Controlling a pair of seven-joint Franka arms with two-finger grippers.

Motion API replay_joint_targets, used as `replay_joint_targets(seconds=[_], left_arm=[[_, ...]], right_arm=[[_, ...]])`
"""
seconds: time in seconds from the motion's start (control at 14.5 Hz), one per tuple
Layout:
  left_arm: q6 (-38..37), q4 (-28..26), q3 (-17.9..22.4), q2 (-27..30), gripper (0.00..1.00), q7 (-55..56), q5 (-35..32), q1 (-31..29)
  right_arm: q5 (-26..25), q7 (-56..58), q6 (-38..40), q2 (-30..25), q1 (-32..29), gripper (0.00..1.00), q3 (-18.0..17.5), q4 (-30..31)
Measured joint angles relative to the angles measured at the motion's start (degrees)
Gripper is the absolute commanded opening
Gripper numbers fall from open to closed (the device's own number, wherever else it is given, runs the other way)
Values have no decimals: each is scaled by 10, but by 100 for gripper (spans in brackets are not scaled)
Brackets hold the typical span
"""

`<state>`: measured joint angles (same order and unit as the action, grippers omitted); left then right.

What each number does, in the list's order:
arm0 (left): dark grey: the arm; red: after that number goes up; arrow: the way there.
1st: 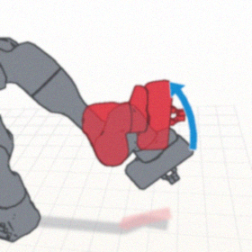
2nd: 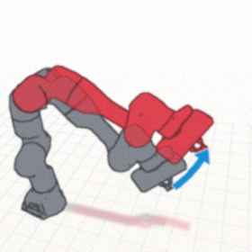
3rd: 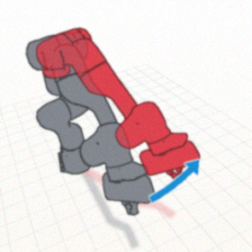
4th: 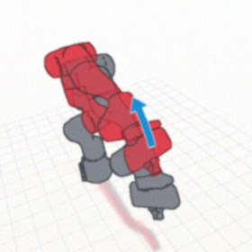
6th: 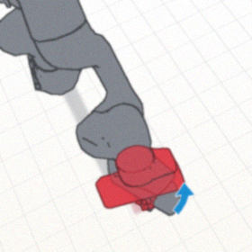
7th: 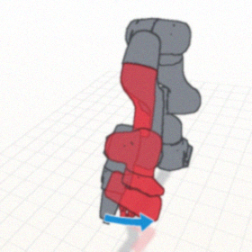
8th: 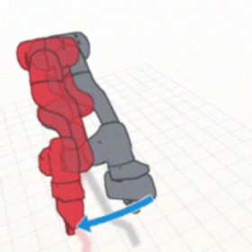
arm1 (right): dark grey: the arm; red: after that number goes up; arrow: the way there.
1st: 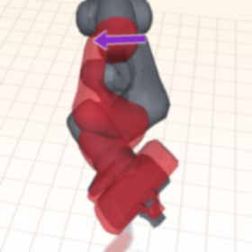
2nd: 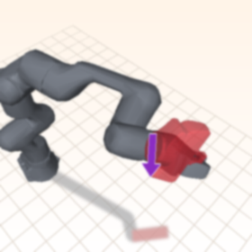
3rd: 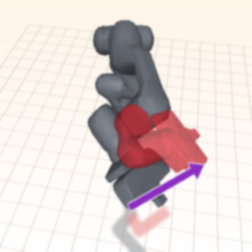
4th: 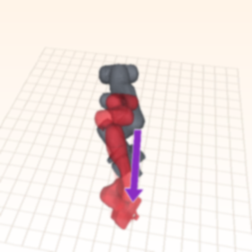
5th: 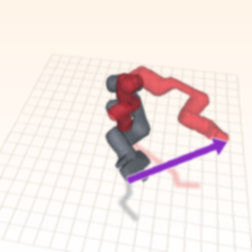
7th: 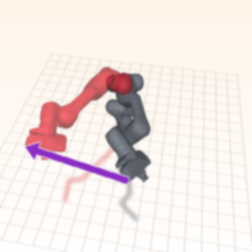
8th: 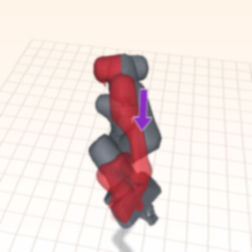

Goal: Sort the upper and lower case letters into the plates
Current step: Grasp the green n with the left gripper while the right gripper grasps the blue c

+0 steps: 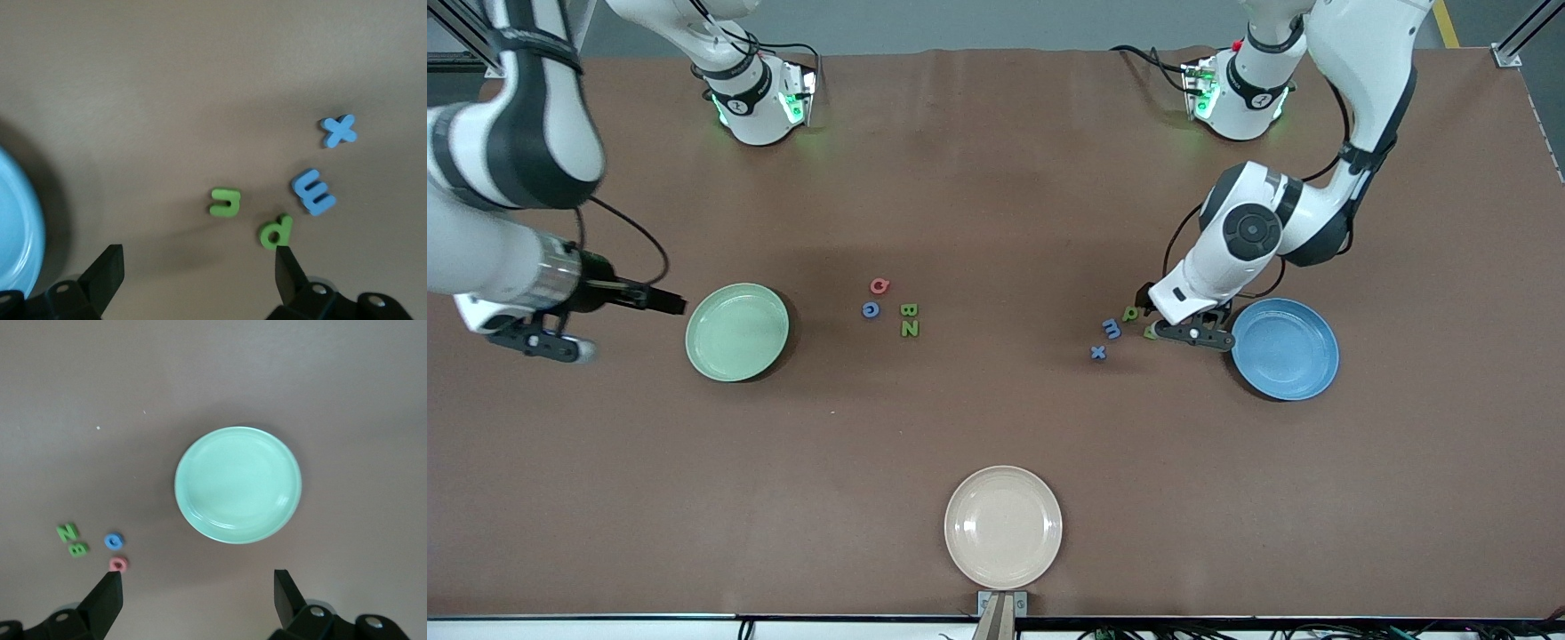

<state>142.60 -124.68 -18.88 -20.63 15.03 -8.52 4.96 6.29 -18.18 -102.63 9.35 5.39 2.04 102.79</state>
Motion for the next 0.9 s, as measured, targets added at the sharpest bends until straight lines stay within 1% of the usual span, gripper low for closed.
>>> replay_joint_targets(seconds=[0.14,0.21,0.35,0.48,0.55,0.62,0.76,0.9], left_arm=[[24,0,0,-24,100,4,-22,0],[29,1,0,-32,97,6,-33,0],[36,2,0,-44,87,8,-50,0],[44,4,0,-51,77,10,-57,0],[47,4,0,-54,73,14,-58,0],[50,4,0,-56,71,19,-58,0],[59,5,0,-61,67,22,-59,1],[61,7,0,-66,64,23,-59,1]], right_arm=[[1,-57,-66,0,35,100,-1,46],[1,-82,-99,-1,52,100,-1,70],[2,-125,-168,-1,81,100,-2,121],[17,-150,-249,0,100,100,-2,177],[29,-158,-285,1,111,100,-2,202],[38,-173,-315,2,125,100,-2,223],[41,-214,-363,11,156,100,-2,251],[41,-253,-400,33,188,100,-3,263]])
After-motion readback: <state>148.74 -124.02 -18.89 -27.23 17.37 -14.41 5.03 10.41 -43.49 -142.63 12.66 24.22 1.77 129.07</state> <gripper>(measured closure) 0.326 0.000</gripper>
